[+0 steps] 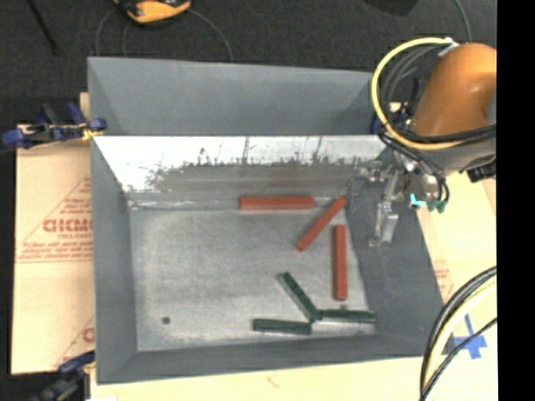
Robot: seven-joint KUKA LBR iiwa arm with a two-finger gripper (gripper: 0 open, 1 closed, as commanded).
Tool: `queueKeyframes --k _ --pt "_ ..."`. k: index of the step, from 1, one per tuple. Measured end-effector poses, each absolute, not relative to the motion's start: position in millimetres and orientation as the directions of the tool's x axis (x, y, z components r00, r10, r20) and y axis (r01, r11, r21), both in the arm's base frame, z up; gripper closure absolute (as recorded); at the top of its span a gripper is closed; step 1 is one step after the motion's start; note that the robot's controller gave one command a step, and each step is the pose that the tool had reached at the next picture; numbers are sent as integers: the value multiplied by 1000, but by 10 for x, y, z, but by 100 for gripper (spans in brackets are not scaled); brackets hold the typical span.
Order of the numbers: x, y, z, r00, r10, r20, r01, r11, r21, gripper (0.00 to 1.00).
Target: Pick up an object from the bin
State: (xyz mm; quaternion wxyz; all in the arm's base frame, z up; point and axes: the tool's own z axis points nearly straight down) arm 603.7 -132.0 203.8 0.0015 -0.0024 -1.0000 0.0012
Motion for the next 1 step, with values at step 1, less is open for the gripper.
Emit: queueKeyframes --k 1 --pt "6053 -1317 2086 -1000 2 -5 2 1000 -4 0"
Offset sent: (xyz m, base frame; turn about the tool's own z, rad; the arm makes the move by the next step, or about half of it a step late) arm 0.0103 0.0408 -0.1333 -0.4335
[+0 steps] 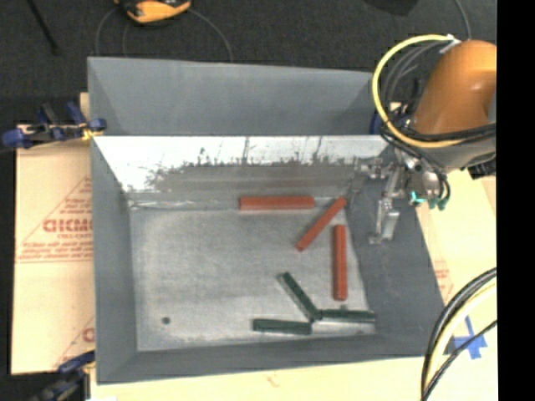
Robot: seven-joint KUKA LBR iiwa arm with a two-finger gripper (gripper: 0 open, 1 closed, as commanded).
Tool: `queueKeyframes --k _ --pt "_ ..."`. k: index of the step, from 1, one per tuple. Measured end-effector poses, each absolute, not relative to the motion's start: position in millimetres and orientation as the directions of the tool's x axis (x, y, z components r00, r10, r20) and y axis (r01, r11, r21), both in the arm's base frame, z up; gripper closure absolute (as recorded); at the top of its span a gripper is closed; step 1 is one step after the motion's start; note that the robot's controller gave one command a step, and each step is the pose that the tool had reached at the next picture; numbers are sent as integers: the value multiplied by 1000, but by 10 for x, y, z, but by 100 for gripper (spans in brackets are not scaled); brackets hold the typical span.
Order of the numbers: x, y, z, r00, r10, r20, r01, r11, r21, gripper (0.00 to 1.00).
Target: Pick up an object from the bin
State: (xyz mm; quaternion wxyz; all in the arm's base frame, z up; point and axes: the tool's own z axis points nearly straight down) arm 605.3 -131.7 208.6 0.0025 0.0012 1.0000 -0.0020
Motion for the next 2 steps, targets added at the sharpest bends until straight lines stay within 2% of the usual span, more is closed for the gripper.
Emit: queueKeyframes --k 1,2 --pt "6087 -1238 1820 -996 -90 -10 -90 996 -5 0" --pt "5968 -1093 1164 -979 -203 -8 -203 979 -5 0"
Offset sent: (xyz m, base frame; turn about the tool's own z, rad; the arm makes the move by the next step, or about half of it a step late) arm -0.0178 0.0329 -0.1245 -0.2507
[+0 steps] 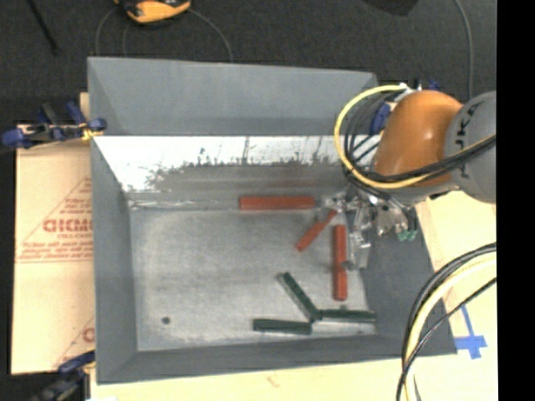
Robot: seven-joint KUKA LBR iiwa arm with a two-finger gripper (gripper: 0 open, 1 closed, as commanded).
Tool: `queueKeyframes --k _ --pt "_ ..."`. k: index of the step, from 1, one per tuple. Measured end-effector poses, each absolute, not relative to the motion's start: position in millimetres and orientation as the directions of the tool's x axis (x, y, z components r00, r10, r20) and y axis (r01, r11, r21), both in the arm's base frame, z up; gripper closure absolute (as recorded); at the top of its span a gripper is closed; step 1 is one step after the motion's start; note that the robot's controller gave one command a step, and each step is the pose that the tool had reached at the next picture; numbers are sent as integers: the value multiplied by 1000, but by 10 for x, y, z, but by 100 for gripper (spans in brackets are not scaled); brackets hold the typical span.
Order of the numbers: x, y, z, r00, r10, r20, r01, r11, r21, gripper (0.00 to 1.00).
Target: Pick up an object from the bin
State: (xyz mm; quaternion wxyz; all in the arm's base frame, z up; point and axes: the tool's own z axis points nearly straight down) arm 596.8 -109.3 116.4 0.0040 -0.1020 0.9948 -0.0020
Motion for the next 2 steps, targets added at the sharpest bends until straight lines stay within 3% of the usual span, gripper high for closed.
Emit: queueKeyframes --k 1,2 --pt "5706 -1302 819 -935 -355 -4 -355 935 -2 0" --pt "5627 -1547 734 -940 -341 -7 -341 940 -4 0"
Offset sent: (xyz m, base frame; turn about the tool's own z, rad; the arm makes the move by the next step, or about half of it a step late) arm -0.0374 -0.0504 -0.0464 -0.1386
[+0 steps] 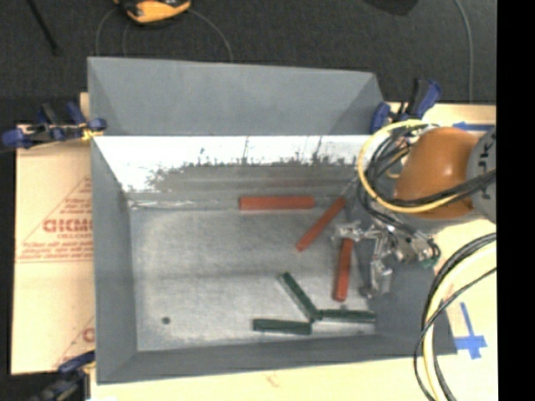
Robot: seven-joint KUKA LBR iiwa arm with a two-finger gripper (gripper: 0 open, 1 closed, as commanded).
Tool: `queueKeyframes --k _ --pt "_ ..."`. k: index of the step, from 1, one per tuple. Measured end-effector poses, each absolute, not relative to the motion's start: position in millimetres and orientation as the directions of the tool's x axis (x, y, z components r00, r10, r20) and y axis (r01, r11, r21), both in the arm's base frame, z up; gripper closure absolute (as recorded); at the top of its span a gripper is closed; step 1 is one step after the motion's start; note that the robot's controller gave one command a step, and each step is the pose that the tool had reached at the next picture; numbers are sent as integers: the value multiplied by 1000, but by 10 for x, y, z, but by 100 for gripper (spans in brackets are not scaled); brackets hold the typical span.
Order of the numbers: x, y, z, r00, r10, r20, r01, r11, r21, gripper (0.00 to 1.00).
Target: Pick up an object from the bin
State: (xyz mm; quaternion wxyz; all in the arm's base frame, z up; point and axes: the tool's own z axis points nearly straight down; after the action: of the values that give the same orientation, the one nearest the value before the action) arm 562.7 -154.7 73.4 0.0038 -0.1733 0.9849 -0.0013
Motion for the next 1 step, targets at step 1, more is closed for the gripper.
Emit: queueKeyframes --k 1 --pt "5506 -776 777 -707 -708 -2 -708 707 -1 100"
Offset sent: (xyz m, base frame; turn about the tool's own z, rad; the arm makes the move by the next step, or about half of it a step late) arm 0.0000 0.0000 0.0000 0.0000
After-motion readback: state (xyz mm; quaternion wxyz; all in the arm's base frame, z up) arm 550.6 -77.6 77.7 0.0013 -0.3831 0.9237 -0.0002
